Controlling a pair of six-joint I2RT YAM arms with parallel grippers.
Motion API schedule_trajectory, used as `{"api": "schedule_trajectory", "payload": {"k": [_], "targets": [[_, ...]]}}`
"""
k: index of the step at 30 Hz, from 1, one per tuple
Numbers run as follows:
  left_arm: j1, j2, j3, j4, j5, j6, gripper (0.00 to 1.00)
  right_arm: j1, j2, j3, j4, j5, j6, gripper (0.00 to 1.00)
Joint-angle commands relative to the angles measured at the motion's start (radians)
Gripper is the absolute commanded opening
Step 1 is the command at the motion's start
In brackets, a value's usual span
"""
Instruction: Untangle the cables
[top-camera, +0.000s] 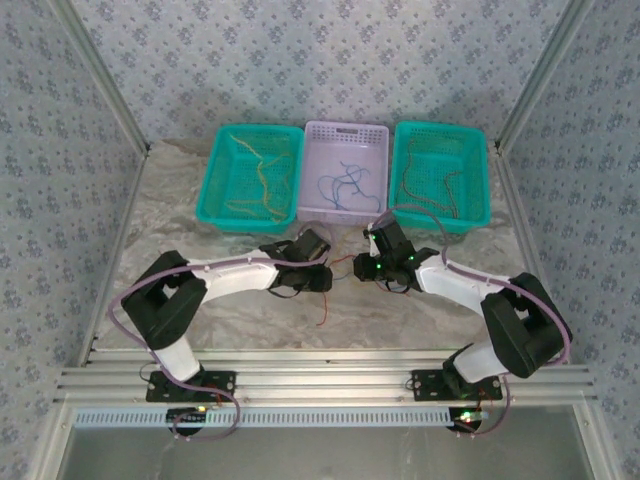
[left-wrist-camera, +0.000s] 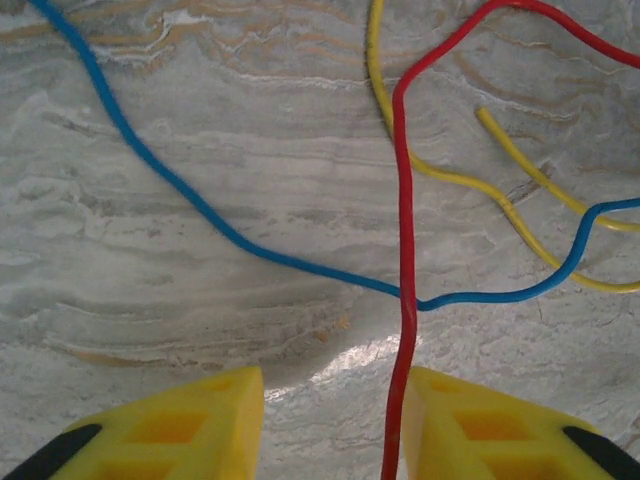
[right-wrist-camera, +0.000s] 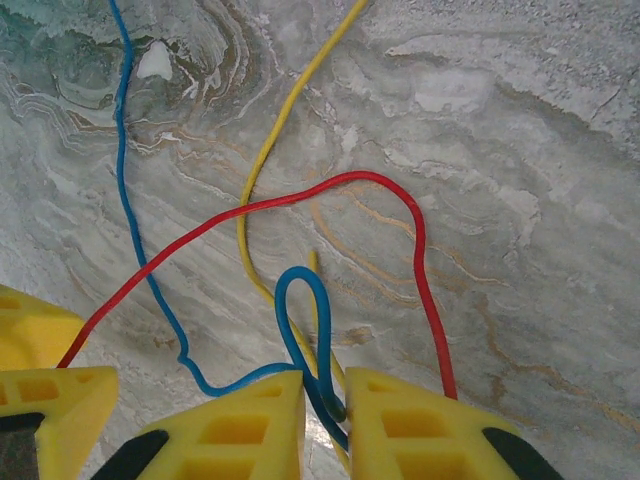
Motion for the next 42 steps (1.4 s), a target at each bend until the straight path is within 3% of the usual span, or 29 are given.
{"api": "schedule_trajectory", "payload": {"k": [1, 6, 9, 22, 36, 42], "targets": [[-0.008, 0.007, 0.032, 0.015, 0.015, -0.001, 0.33, -0.006, -0.004, -0.007, 0.005, 0.014, 0.006, 0.15], [-0.007, 0.001, 0.036, 0.011, 0.012, 0.005, 0.16, -0.007, -0.01, -0.007, 0.002, 0.013, 0.004, 0.09], [-0.008, -0.003, 0.04, 0.006, 0.011, 0.009, 0.0, -0.01, -0.018, -0.007, -0.003, 0.018, 0.0, 0.07], [0.001, -0.179, 0.048, -0.136, -0.066, 0.067, 0.0, -0.109, -0.113, -0.068, -0.026, 0.051, 0.01, 0.0], [0.046, -0.442, 0.107, -0.342, -0.174, 0.136, 0.0, -0.248, -0.216, -0.13, -0.016, -0.033, 0.046, 0.0], [0.085, -0.527, 0.13, -0.384, -0.207, 0.163, 0.0, -0.262, -0.325, -0.137, 0.014, -0.108, 0.036, 0.0]]}}
